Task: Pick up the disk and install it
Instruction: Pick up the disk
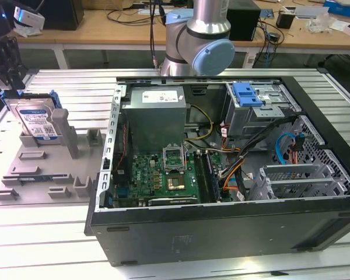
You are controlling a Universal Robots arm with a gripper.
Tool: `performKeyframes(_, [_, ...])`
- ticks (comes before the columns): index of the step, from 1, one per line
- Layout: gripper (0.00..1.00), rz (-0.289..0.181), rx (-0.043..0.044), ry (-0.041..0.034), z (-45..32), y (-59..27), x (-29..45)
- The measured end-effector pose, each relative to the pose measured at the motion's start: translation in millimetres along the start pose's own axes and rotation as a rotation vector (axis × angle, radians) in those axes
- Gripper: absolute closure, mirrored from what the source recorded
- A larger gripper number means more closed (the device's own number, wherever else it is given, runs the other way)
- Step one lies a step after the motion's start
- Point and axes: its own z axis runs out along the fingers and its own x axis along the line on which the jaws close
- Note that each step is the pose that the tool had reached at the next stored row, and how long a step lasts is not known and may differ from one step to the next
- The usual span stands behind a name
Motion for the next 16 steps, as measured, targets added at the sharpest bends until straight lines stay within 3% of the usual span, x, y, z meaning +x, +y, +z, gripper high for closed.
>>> performKeyframes(16, [0.56,0.000,0.0001,-0.0009,9.0,-0.1,1.2])
